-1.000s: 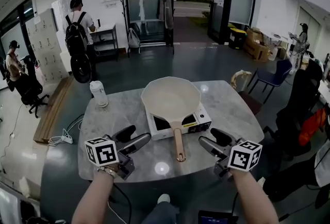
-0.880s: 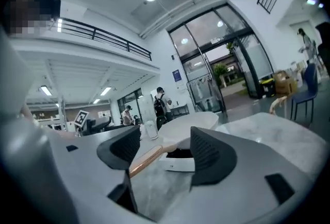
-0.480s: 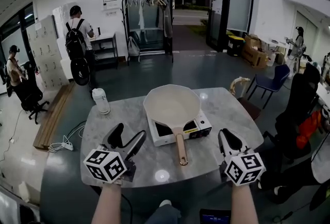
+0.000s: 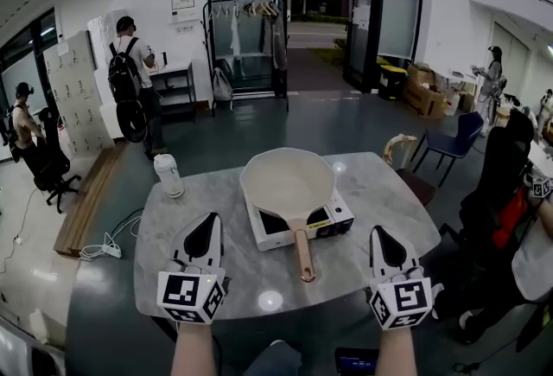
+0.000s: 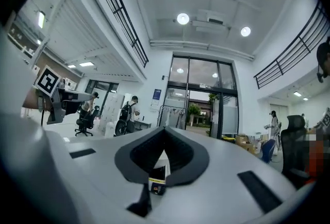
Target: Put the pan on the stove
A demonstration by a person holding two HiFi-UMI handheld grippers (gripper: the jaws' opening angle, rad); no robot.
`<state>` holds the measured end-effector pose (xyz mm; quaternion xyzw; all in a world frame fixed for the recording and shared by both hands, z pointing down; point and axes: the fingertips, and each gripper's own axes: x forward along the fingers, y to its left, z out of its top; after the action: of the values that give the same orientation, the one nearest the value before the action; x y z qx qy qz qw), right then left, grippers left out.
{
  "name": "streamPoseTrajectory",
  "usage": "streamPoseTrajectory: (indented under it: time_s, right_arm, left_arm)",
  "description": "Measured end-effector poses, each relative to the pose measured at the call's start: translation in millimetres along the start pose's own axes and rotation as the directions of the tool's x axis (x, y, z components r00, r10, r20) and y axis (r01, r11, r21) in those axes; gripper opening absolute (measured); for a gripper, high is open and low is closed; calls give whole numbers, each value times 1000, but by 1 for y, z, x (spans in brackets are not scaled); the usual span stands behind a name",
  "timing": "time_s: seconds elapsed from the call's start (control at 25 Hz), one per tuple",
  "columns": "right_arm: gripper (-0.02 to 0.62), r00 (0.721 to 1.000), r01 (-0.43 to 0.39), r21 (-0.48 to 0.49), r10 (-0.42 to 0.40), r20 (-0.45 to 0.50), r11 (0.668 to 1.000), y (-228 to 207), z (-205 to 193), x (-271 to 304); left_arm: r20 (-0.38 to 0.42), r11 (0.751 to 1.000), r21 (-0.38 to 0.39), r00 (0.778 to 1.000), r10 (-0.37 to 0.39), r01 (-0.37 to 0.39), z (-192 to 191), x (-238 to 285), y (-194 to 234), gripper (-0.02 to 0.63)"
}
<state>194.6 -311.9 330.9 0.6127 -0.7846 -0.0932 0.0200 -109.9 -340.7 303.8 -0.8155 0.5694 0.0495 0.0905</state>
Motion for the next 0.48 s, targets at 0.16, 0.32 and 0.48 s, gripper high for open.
streamPoseTrajectory:
  time_s: [0.16,0.32,0.48]
  right_arm:
    - [25,999,20,-10,-20,25,1000,-3,10,1]
    - [25,999,28,-8,-28,31,1000,-5,15,3]
    - [25,999,21,-27,-21,29,999,-3,19,6]
  left_arm:
    - [17,999,35,1000,0,0,2,8,-3,11]
    - [17,999,52,1000,-11,10,3,14,-6,11]
    - [17,999,45,1000,-23,22,4,16,-10,11]
